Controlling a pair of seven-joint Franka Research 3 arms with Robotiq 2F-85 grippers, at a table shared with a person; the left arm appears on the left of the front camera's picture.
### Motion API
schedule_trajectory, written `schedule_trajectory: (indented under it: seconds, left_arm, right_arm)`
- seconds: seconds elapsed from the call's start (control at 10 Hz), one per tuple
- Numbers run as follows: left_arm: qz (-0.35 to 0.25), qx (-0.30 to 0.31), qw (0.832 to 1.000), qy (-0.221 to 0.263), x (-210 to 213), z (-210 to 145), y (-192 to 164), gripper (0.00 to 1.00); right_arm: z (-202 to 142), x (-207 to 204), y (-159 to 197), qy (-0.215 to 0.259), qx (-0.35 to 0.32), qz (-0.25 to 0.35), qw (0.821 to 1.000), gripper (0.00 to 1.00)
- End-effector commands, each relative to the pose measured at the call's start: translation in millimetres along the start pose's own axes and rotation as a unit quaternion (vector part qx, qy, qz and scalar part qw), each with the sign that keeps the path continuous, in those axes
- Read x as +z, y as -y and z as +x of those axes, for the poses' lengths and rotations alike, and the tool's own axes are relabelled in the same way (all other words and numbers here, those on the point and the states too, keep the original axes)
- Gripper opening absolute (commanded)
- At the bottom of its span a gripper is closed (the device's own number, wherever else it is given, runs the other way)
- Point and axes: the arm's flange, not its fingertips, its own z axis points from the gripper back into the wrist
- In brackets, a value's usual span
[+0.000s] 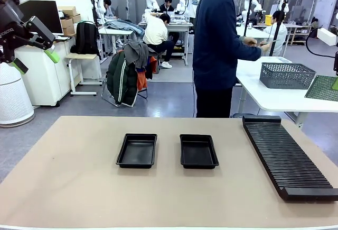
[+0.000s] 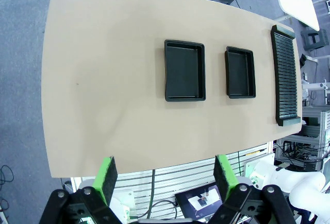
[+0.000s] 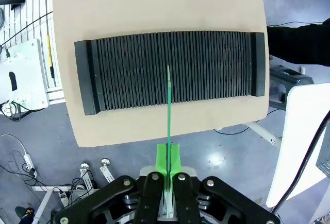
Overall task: Inspect and transfer BCBs to ESD trays.
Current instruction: Pick up the Blank PCB from the PCB Rack and place it in the left ESD tray.
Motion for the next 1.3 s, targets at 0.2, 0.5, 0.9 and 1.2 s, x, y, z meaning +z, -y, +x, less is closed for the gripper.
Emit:
schedule_trajectory:
  seconds: [0.2,0.5,0.9,1.2]
  left_arm:
    - [-0.006,-0.007,1.000,0.002,-1.4,0.4,-2.1,1.00]
    - [-0.006,-0.007,1.000,0.002,-1.4,0.4,-2.1,1.00]
    - [-0.006,-0.007,1.000,0.002,-1.4,0.4,-2.1,1.00]
    - [-0.006,-0.007,1.000,0.002,-1.4,0.4,-2.1,1.00]
  right_arm:
    - [19.1,-19.7,9.1,0.063,-0.145,0.067,0.985,0.03]
    - [45.9,-51.5,0.7,0.160,-0.278,0.124,0.939,0.03]
    - [112.6,-110.7,-22.0,0.258,-0.416,0.222,0.843,0.03]
    - [172.0,-158.4,-38.0,0.298,-0.489,0.271,0.774,0.03]
